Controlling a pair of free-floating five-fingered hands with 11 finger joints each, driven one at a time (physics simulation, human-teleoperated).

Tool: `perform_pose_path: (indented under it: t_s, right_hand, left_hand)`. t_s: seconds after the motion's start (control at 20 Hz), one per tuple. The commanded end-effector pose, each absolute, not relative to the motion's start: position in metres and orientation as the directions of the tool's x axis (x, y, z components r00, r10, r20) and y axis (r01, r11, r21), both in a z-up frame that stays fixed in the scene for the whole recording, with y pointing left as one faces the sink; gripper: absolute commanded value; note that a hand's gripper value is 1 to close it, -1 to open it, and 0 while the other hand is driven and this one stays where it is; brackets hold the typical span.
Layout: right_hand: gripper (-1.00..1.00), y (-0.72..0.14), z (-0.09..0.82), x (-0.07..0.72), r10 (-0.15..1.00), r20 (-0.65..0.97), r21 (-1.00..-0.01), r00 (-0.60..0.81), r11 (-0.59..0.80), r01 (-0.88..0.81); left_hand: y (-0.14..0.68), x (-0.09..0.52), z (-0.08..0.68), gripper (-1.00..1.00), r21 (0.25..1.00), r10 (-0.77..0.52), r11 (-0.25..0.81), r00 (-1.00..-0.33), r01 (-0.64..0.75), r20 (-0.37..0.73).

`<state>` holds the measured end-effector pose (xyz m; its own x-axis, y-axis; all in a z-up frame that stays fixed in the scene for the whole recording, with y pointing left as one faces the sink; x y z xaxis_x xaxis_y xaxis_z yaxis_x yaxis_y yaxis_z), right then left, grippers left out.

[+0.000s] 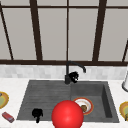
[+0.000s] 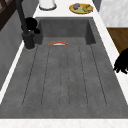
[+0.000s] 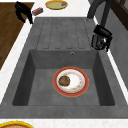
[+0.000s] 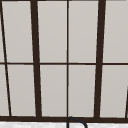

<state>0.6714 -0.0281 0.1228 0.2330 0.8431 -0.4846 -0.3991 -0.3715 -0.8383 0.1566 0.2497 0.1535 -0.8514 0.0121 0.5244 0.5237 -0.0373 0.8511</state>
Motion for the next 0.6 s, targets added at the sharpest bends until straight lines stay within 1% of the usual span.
perform_pose_path:
  t_s: [0.0, 0.45, 0.55]
  right_hand:
    - [1.00, 0.003, 0.116, 0.682, 0.843, -0.487, -0.833, 0.227, -0.371, -0.409]
    - [1.00, 0.003, 0.116, 0.679, 0.843, -0.488, -0.835, 0.225, -0.376, -0.402]
    - [1.00, -0.001, 0.126, 0.676, 0.870, -0.438, -0.856, 0.227, -0.328, -0.399]
  left_hand:
    - [0.250, 0.157, 0.153, 0.00, 0.851, 0.012, -0.037, -0.851, 0.524, 0.524]
    - [0.250, 0.157, 0.153, 0.00, 0.851, 0.012, -0.037, -0.851, 0.524, 0.524]
    - [0.250, 0.157, 0.153, 0.00, 0.851, 0.012, -0.037, -0.851, 0.524, 0.524]
